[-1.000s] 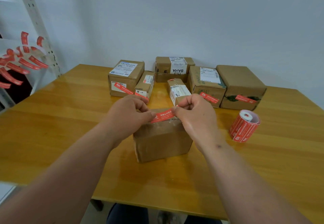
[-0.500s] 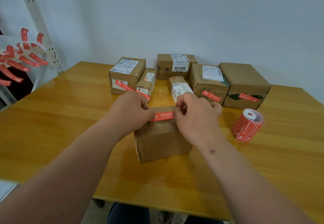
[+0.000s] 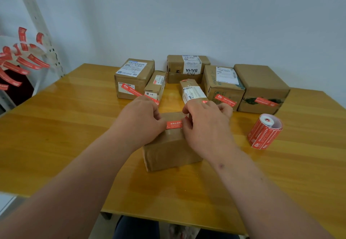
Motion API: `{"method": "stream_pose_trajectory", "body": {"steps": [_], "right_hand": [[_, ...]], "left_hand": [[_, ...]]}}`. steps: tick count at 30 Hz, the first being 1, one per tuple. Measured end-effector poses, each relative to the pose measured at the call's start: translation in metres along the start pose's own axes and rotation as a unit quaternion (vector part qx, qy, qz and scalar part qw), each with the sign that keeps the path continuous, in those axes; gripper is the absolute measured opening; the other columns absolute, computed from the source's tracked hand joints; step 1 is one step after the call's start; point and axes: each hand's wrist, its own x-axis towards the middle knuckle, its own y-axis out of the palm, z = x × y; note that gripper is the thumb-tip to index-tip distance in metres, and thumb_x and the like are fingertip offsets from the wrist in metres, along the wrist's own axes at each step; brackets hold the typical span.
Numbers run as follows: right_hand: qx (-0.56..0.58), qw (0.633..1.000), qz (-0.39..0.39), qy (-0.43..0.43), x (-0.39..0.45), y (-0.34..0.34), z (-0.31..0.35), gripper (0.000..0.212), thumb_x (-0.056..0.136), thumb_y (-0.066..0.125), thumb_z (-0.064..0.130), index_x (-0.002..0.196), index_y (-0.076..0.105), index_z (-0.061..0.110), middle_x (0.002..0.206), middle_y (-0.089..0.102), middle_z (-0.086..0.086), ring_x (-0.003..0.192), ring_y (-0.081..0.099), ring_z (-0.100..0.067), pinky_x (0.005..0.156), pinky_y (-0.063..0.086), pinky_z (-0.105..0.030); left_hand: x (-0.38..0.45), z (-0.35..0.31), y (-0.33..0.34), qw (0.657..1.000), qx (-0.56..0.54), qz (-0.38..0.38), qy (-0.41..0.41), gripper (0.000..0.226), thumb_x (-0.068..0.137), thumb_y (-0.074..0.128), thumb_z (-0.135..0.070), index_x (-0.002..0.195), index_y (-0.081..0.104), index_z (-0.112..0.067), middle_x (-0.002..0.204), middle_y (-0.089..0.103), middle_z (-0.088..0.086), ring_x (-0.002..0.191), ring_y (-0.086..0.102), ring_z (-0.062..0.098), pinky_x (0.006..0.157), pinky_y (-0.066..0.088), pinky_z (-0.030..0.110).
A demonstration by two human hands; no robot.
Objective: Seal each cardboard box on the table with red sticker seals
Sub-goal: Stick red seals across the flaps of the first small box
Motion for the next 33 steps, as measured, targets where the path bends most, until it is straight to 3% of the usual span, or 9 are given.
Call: {"method": "stream_pose_trajectory", "body": {"steps": [5,8,12,14,17,19,23,29,33], "right_hand": [[0.010,0.997,0.031,0.071,0.004,-0.002,-0.010,0.031,0.086,0.061,0.042,0.115,0.053,0.033,0.112,0.047,0.007,0.112,0.045,-0.014,0.100,0.024,-0.037],[0.136,0.972,0.103,0.161,0.008,0.001,-0.017,0.041,0.087,0.064,0.042,0.125,0.051,0.031,0.126,0.044,0.005,0.120,0.045,-0.015,0.103,0.039,-0.036],[0.274,0.929,0.136,0.210,0.011,0.005,-0.020,0.031,0.097,0.051,0.024,0.128,0.056,0.022,0.126,0.052,0.004,0.100,0.046,-0.005,0.071,0.038,-0.013],[0.287,0.926,0.124,0.211,0.012,0.008,-0.017,0.028,0.096,0.050,0.029,0.120,0.060,0.021,0.119,0.058,0.003,0.089,0.050,-0.003,0.062,0.037,-0.015],[0.227,0.945,0.137,0.190,0.012,0.011,-0.014,0.048,0.083,0.062,0.049,0.122,0.056,0.022,0.119,0.052,0.002,0.103,0.052,-0.013,0.078,0.044,-0.026],[0.226,0.943,0.151,0.193,0.013,0.009,-0.016,0.051,0.083,0.066,0.045,0.127,0.053,0.024,0.122,0.046,0.003,0.108,0.048,-0.014,0.085,0.042,-0.028],[0.281,0.926,0.133,0.213,0.014,0.008,-0.024,0.028,0.094,0.053,0.025,0.121,0.059,0.023,0.124,0.055,0.005,0.099,0.047,-0.007,0.067,0.038,-0.019],[0.264,0.935,0.138,0.193,0.013,0.010,-0.022,0.031,0.095,0.056,0.035,0.123,0.057,0.022,0.124,0.050,0.003,0.100,0.044,-0.009,0.080,0.034,-0.023],[0.301,0.919,0.161,0.198,0.010,0.006,-0.026,0.040,0.092,0.060,0.037,0.130,0.055,0.025,0.128,0.049,0.005,0.104,0.046,-0.009,0.075,0.038,-0.023]], "left_hand": [[-0.002,0.002,0.003,1.000,-0.011,-0.012,-0.001,0.014,0.083,0.069,-0.031,0.075,0.060,-0.022,0.100,0.057,-0.006,0.091,0.052,0.009,0.061,0.034,0.014],[-0.004,0.005,0.001,0.997,-0.070,-0.022,-0.020,0.025,0.079,0.074,-0.028,0.089,0.053,-0.022,0.094,0.055,-0.006,0.084,0.053,0.011,0.066,0.046,0.024],[-0.005,0.011,0.005,0.986,-0.160,-0.033,-0.030,0.030,0.081,0.072,-0.016,0.102,0.051,-0.021,0.095,0.055,-0.009,0.091,0.055,0.010,0.077,0.050,0.027],[-0.005,0.008,0.011,0.980,-0.195,-0.021,-0.038,0.029,0.085,0.068,-0.021,0.107,0.050,-0.022,0.100,0.054,-0.009,0.093,0.055,0.011,0.077,0.049,0.026],[-0.008,0.001,0.021,0.973,-0.223,0.009,-0.060,0.043,0.082,0.072,-0.039,0.114,0.047,-0.025,0.108,0.051,-0.008,0.097,0.051,0.010,0.082,0.045,0.028],[-0.008,0.001,0.023,0.965,-0.251,0.017,-0.074,0.046,0.080,0.076,-0.033,0.116,0.048,-0.026,0.112,0.049,-0.007,0.103,0.049,0.013,0.084,0.043,0.028],[-0.005,0.006,0.020,0.928,-0.353,0.054,-0.103,0.042,0.084,0.069,-0.010,0.118,0.049,-0.026,0.114,0.050,-0.005,0.100,0.052,0.014,0.075,0.049,0.027],[-0.006,0.007,0.023,0.940,-0.330,0.043,-0.081,0.043,0.082,0.074,-0.019,0.116,0.049,-0.027,0.109,0.049,-0.011,0.099,0.051,0.010,0.082,0.047,0.029],[-0.005,0.010,0.020,0.910,-0.396,0.079,-0.097,0.042,0.085,0.068,-0.006,0.118,0.051,-0.026,0.116,0.052,-0.003,0.100,0.053,0.017,0.075,0.048,0.029]]}}
